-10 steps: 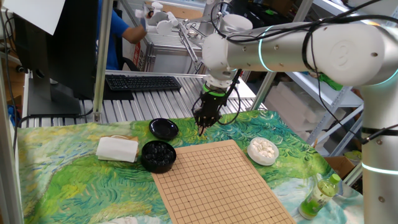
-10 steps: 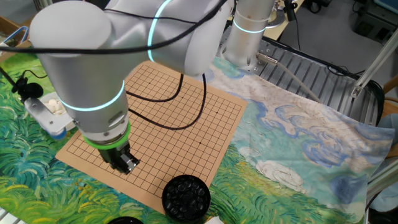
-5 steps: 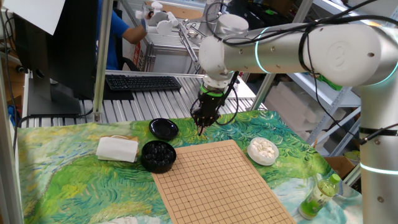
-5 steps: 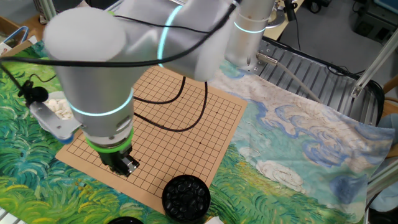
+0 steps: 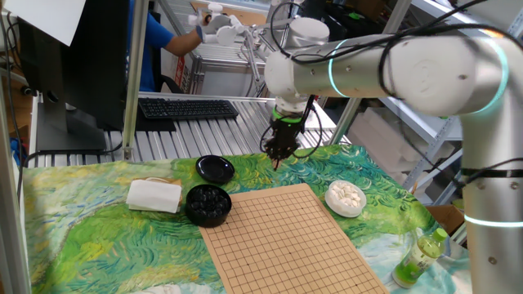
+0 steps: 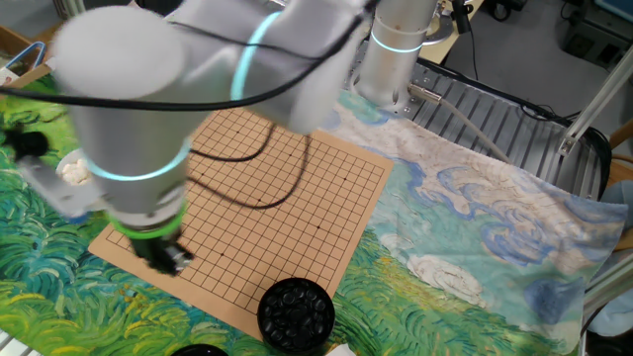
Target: Play the first move as black on the 3-4 point in the upper right corner of the Go board
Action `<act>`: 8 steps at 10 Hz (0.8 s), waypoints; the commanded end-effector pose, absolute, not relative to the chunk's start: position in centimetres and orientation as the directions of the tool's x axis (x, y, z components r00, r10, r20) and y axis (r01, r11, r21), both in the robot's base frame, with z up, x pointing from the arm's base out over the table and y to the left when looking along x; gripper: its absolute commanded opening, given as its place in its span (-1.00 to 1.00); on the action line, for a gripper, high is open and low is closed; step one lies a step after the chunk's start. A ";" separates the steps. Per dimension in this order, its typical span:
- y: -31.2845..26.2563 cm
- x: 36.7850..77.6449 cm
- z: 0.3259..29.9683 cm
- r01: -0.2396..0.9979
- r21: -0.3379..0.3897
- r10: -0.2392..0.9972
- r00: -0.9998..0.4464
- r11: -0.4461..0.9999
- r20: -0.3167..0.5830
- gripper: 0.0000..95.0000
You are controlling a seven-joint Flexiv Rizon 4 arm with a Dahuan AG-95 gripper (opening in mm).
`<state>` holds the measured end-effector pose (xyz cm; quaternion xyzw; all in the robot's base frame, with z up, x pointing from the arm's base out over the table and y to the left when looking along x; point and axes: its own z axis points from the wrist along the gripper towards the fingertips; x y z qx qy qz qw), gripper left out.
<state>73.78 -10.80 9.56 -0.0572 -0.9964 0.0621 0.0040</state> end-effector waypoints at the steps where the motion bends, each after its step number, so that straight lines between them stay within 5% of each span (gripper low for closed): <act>1: -12.8 74.4 8.9 0.119 -0.134 0.121 -0.993 0.984 0.006 -1.00; 8: -16.4 71.9 6.1 0.127 -0.181 0.128 -0.992 0.975 -0.007 -1.00</act>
